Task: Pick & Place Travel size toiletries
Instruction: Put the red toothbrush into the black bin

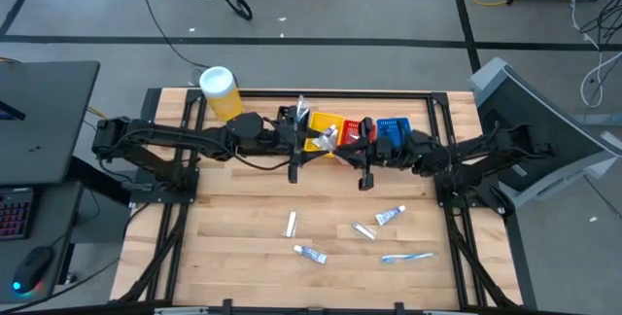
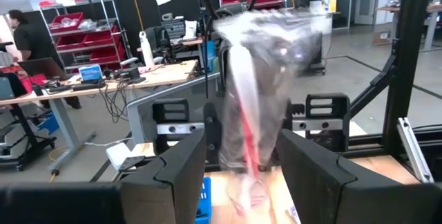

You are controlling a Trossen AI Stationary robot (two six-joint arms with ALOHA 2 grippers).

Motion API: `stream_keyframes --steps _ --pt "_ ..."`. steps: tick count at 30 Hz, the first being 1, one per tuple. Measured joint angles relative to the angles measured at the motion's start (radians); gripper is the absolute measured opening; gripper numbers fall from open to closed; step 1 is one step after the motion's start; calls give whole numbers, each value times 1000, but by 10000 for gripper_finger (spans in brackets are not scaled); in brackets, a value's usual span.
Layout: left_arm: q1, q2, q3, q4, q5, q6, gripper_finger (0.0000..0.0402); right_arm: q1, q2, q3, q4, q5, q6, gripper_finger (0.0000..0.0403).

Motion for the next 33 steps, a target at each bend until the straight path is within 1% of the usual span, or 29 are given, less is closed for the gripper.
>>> stream_keyframes --steps 6,12,16,19,23,30,33 --pt "0 0 0 1 -2 -1 182 -2 5 16 -2 -8 34 27" --pt "0 0 0 1 -1 -5 153 -4 35 24 -11 -8 53 27" --pt "0 0 0 0 -2 -4 135 -6 71 64 -22 -51 79 28" --pt "0 0 0 -7 0 -4 122 -6 102 82 -31 -51 79 28" --pt "0 0 0 -37 -6 -12 95 -8 116 82 -21 2 75 28" --pt "-2 0 1 -107 -88 -19 30 -15 118 82 -38 2 58 39" --pt "-2 0 2 -119 -95 -15 24 -22 118 82 -56 1 54 52"
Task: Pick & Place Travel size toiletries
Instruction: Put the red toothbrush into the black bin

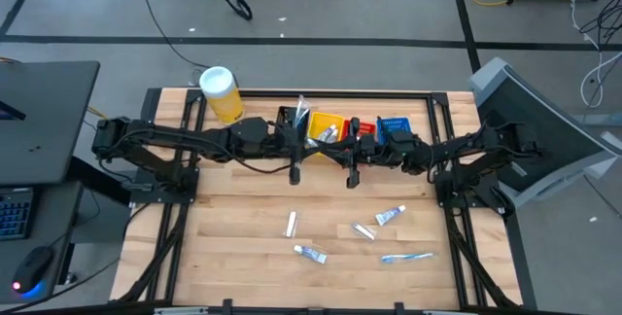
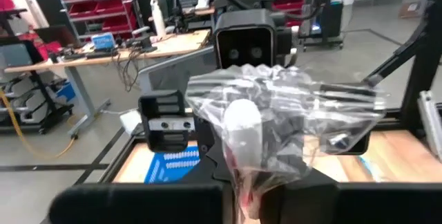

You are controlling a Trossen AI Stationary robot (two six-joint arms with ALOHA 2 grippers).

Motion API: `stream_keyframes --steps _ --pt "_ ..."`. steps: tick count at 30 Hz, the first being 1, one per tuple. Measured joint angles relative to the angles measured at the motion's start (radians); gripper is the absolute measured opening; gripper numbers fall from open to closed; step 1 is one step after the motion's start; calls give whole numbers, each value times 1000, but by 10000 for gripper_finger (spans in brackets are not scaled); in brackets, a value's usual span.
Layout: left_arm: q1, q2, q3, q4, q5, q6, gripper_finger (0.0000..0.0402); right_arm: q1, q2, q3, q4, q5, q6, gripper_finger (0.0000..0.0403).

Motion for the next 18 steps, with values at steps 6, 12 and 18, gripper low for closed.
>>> stream_keyframes --steps 6,12,18 --pt "2 0 0 -35 -65 -31 37 -31 -2 1 -72 30 -2 74" --pt "9 0 0 -184 -314 -115 24 -82 -44 0 -294 52 9 76" --pt "71 0 -1 -334 -458 -284 26 -162 -144 0 -619 154 51 76"
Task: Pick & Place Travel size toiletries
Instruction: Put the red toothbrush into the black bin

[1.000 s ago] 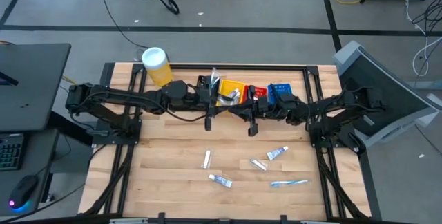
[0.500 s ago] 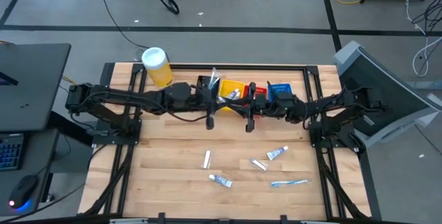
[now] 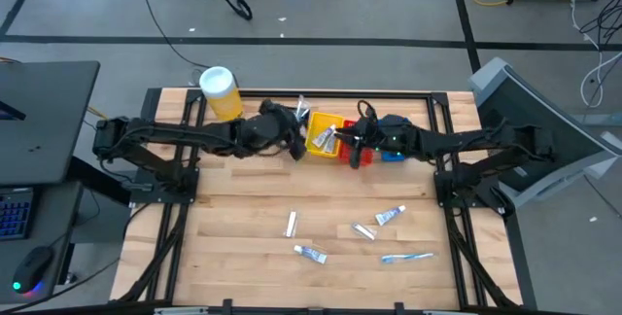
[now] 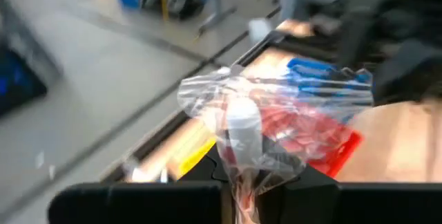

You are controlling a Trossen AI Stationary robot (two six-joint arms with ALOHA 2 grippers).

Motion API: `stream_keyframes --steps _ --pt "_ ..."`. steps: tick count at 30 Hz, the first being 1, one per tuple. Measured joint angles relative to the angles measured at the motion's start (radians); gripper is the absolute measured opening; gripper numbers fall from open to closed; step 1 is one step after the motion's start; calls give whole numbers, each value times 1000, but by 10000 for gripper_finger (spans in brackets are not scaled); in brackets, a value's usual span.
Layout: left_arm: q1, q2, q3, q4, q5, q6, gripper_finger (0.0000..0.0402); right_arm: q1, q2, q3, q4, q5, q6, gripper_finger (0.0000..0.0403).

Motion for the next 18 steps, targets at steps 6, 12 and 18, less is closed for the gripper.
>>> stream_keyframes --steps 6,12,18 --pt "163 0 -1 -143 188 -186 32 -36 -43 0 -69 -2 24 76" --pt "311 0 -1 -160 428 -234 24 -45 -43 0 -60 -6 24 77" --pt "370 1 -1 -266 437 -250 38 -58 -43 0 -60 -5 24 77"
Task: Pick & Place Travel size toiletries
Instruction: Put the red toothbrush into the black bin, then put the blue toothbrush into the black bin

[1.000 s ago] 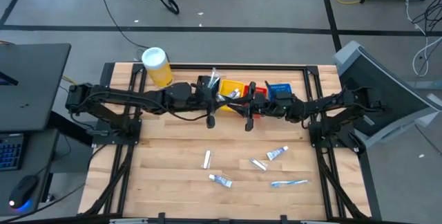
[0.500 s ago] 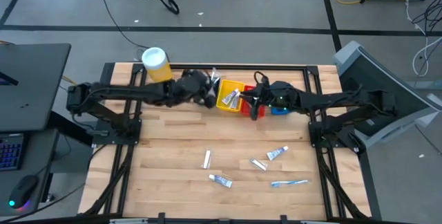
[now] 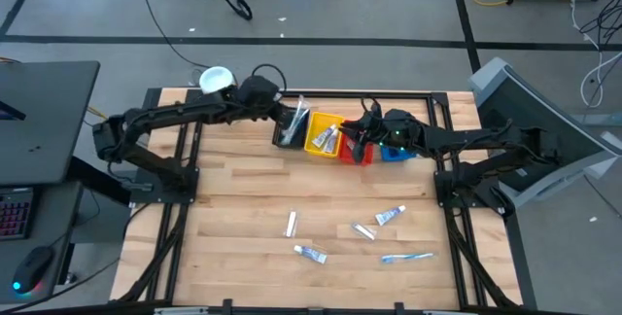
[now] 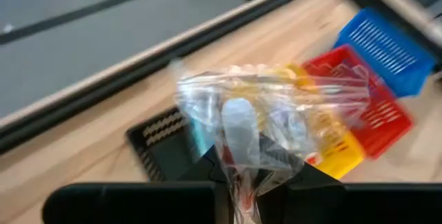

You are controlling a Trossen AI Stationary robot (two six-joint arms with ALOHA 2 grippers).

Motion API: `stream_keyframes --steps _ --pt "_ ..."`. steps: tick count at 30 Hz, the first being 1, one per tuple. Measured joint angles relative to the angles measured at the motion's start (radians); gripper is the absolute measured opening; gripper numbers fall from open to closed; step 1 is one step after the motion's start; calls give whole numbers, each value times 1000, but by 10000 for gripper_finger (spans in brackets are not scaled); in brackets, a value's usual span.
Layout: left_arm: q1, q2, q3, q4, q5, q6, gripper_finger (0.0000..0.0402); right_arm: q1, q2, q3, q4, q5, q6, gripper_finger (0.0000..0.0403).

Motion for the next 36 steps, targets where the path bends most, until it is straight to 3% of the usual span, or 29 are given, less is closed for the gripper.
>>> stream_keyframes --steps 7,11,22,36 --pt "1 106 1 28 -12 7 24 -1 0 0 1 -20 0 77" --pt "3 173 0 48 2 -5 42 -1 0 0 1 -26 0 77" --pt "31 197 0 -2 6 17 53 -1 0 0 6 -25 0 77" --pt "28 197 0 65 -7 132 150 -1 0 0 8 -25 0 77"
